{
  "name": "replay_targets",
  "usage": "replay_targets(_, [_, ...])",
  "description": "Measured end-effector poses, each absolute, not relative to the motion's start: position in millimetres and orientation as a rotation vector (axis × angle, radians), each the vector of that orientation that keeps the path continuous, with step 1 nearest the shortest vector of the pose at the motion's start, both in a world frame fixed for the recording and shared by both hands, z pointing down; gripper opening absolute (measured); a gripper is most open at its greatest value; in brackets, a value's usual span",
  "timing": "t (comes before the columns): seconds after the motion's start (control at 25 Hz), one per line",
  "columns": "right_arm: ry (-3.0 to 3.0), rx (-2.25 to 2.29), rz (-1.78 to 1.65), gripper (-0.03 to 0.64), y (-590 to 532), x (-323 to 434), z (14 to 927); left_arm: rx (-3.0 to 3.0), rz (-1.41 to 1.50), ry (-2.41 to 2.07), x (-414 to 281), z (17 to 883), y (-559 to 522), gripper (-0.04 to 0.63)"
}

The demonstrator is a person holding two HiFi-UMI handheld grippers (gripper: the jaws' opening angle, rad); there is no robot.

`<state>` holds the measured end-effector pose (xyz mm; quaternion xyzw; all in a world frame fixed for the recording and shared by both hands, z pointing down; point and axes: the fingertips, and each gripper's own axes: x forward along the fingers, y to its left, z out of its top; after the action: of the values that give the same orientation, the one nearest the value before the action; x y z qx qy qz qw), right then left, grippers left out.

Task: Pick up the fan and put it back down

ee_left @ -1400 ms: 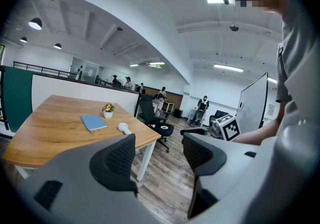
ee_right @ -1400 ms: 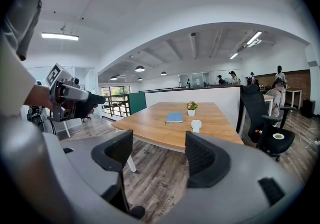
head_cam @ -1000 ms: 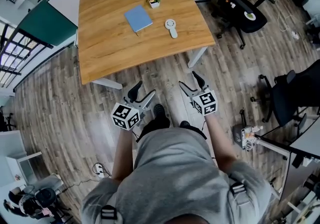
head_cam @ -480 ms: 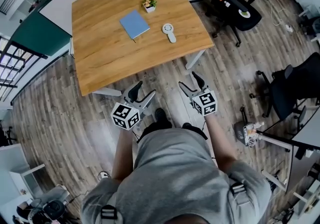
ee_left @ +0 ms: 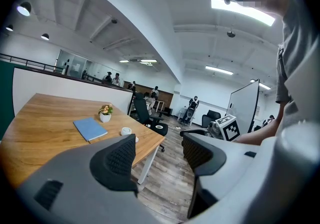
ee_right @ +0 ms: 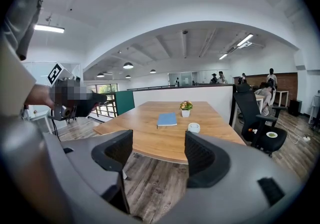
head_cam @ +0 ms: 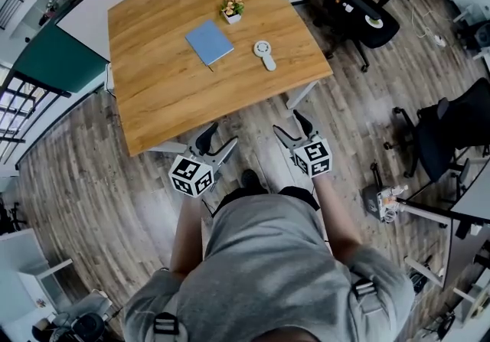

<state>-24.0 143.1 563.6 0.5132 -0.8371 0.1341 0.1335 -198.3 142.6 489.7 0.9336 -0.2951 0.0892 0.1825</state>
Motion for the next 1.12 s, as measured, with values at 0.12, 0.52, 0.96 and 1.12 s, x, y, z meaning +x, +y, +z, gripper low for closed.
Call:
replay_targets(0.12, [-2.426, 1.493, 0.394, 0.334, 137.5, -31.2, 564.2, 2.638, 0.262, -0.824, -205.3, 489.8, 136.3, 0.298])
replay_targets(0.52, [-2.429, 1.468, 0.396, 0.334, 121.9, -43.0, 564.4, 2.633, 0.277, -0.814, -212.9, 490.7, 122.1, 0.298])
replay_targets(0.96, [-2.444, 1.451, 0.415, 0.334, 68.9, -32.9, 577.6, 2.624, 0.32, -0.834, -204.0, 498.0, 73.5, 0.298])
replay_targets(1.12, [-2.456, 1.451, 0.425, 0.333, 42.0, -25.9, 577.3, 2.626, 0.33, -0.83, -191.2, 497.0, 48.0, 0.298])
